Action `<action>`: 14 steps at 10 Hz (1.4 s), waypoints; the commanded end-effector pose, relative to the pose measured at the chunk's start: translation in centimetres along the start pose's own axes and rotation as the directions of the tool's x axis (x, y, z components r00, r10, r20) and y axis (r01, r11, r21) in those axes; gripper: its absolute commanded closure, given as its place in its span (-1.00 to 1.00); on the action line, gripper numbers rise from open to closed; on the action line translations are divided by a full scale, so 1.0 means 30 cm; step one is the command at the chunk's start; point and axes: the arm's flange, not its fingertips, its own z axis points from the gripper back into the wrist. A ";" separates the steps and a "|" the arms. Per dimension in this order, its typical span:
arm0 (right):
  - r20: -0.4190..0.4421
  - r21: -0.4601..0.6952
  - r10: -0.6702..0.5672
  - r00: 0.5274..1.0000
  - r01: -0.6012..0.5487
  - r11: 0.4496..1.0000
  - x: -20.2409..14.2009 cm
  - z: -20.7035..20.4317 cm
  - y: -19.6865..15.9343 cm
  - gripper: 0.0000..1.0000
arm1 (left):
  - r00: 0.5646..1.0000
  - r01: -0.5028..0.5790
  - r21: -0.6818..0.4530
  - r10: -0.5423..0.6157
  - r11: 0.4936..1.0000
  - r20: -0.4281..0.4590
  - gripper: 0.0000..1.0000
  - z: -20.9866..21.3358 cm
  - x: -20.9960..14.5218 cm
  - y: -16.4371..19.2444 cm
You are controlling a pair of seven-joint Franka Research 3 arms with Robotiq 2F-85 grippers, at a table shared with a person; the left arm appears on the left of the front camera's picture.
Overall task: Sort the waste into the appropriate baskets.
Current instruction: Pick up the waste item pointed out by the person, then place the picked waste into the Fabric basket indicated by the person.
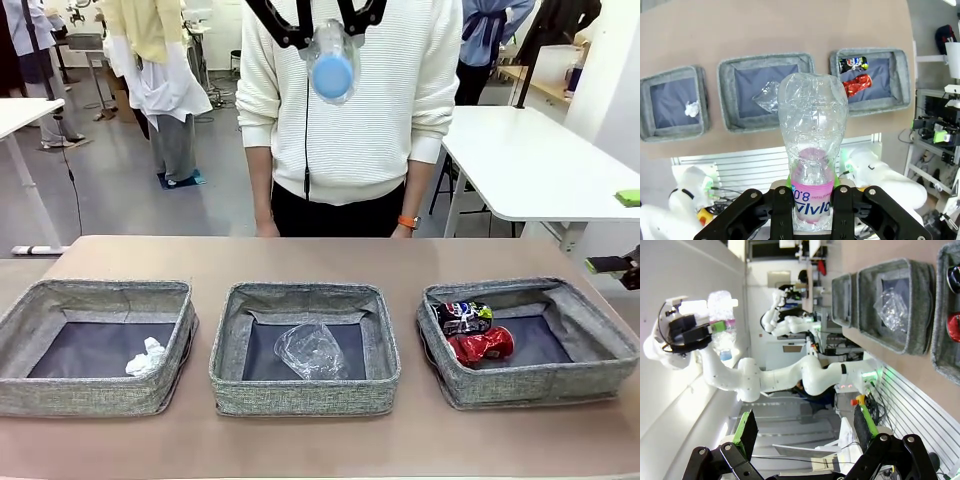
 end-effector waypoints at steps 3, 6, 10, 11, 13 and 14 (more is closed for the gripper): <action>0.003 0.013 0.007 1.000 -0.007 1.000 0.005 -0.004 0.006 -1.00 | 1.000 0.016 0.016 -0.017 1.000 0.011 0.55 0.004 -0.008 0.018; 0.003 0.013 0.007 1.000 -0.007 1.000 0.005 -0.004 0.006 -1.00 | 1.000 0.016 0.016 -0.017 1.000 0.011 0.55 0.004 -0.008 0.018; 0.003 0.013 0.007 1.000 -0.007 1.000 0.005 -0.004 0.006 -1.00 | 1.000 0.016 0.016 -0.017 1.000 0.011 0.55 0.004 -0.008 0.018; 0.003 0.013 0.007 1.000 -0.007 1.000 0.005 -0.004 0.006 -1.00 | 1.000 0.016 0.016 -0.017 1.000 0.011 0.55 0.004 -0.008 0.018; 0.003 0.013 0.007 1.000 -0.007 1.000 0.005 -0.004 0.006 -1.00 | 1.000 0.016 0.016 -0.017 1.000 0.011 0.55 0.004 -0.008 0.018; 0.003 0.013 0.007 1.000 -0.007 1.000 0.005 -0.004 0.006 -1.00 | 1.000 0.016 0.016 -0.017 1.000 0.011 0.55 0.004 -0.008 0.018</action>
